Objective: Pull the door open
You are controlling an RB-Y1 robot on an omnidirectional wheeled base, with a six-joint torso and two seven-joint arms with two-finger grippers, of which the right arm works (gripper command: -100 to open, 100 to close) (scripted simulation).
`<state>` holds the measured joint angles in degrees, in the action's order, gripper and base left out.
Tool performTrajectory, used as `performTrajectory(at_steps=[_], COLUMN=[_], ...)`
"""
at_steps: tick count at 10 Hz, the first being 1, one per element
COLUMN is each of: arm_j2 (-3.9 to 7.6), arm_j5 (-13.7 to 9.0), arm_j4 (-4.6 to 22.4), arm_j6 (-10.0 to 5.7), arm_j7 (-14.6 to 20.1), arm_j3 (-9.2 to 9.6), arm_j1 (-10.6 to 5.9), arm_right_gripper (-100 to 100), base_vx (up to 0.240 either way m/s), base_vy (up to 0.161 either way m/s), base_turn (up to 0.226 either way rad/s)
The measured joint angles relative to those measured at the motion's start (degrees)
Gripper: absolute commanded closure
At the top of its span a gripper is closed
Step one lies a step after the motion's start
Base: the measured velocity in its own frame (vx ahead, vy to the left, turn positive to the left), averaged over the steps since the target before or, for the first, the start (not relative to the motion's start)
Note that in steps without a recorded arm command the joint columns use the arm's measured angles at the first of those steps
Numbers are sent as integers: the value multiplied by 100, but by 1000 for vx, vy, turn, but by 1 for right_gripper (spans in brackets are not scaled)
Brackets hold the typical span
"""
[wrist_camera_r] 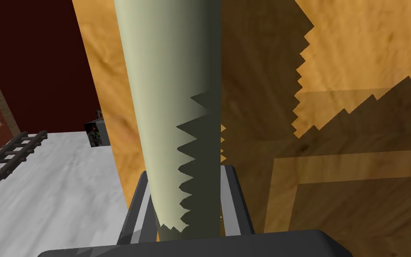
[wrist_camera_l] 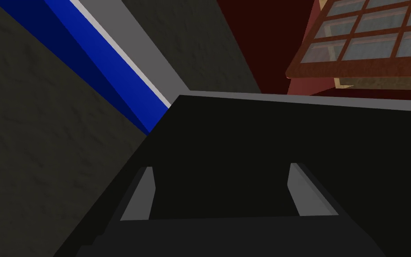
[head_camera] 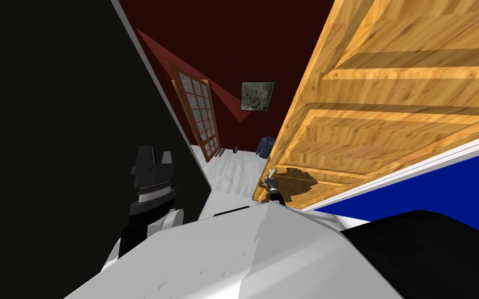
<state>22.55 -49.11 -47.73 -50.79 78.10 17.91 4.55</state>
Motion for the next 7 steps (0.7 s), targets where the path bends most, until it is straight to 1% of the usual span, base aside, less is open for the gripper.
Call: performTrajectory(at_steps=[3,4,6,7], arm_j2=[-18,-19,57,91], arm_j5=[4,4,36,55], arm_j4=[8,9,-4,-43], arm_j6=[22,24,-25,-32], arm_j7=[-1,0,87,124], arm_j3=[19,20,90,140], arm_j1=[13,15,19,50], arm_right_gripper=[100,100,100,100], base_vx=[-10,-113,-178,-188], base_vy=[2,-14,-19,-7], base_turn=[1,82,77,94])
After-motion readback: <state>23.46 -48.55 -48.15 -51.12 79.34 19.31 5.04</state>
